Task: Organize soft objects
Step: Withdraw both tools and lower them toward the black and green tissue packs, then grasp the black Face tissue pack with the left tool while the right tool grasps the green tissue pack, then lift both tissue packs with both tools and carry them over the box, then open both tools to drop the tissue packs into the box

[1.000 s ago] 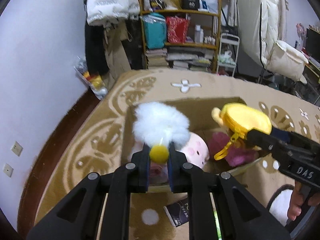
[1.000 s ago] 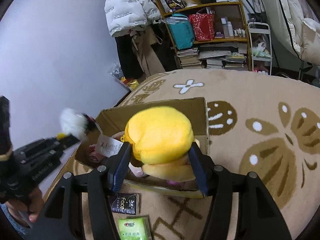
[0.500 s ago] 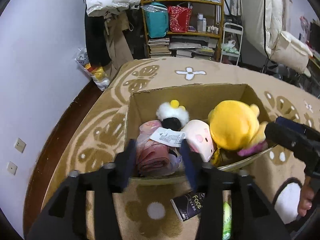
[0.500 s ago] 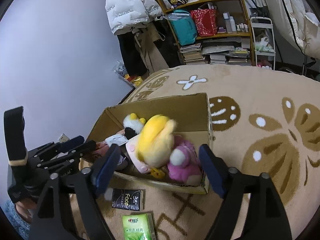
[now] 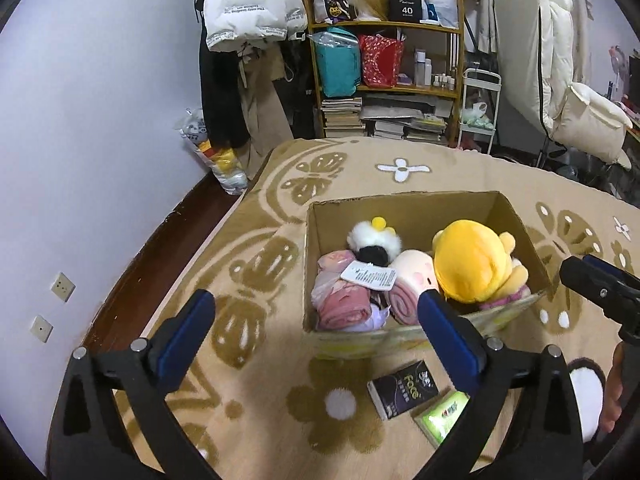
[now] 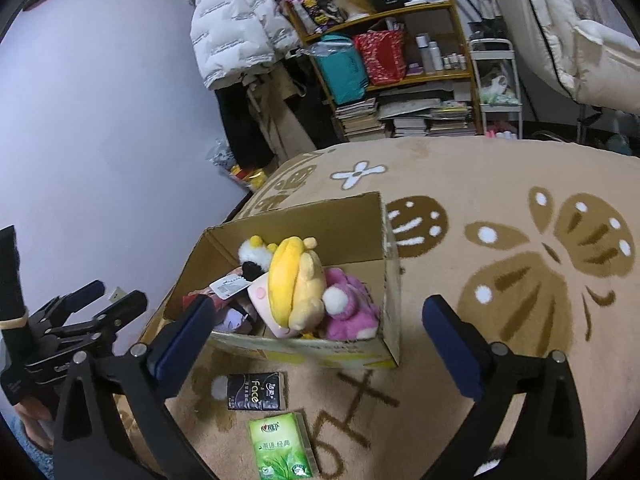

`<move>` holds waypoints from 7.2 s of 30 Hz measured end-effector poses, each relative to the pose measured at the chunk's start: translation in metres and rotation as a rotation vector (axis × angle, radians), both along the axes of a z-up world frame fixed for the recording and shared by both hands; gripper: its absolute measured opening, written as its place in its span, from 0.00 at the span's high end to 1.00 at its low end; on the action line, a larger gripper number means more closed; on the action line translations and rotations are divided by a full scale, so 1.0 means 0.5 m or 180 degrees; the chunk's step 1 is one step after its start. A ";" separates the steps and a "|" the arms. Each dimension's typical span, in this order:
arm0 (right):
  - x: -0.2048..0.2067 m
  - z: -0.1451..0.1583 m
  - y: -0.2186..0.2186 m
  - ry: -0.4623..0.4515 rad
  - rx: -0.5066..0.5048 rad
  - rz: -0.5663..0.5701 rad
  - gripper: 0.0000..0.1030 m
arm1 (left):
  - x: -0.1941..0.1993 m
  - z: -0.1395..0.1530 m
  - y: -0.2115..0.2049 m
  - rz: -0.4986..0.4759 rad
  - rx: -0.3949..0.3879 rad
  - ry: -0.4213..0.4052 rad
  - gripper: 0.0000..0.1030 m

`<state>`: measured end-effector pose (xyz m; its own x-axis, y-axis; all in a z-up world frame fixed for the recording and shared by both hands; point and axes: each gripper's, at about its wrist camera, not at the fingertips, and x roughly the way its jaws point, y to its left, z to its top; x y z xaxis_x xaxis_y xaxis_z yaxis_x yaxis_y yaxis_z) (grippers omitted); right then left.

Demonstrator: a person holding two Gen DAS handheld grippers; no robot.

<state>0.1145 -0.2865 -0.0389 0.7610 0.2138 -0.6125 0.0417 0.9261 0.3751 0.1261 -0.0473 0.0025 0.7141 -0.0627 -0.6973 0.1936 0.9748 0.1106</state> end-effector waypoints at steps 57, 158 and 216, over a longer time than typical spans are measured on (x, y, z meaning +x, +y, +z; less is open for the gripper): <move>-0.022 -0.236 0.184 0.1122 -0.0527 0.0579 0.07 | 0.046 -0.235 -0.021 -0.0186 -0.0153 0.1532 0.02; -0.108 0.082 0.103 -0.0473 -0.0499 0.0041 0.44 | -0.046 0.034 0.033 -0.0077 -0.0372 -0.0535 0.46; 0.129 0.018 0.009 -0.0084 -0.0165 0.0260 0.00 | 0.118 -0.006 0.000 -0.0047 -0.0283 -0.0209 0.03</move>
<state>0.1788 -0.2820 -0.0297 0.7583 0.2444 -0.6043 -0.0441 0.9442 0.3264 0.1850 -0.0474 -0.0007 0.7565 -0.1329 -0.6403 0.2031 0.9785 0.0368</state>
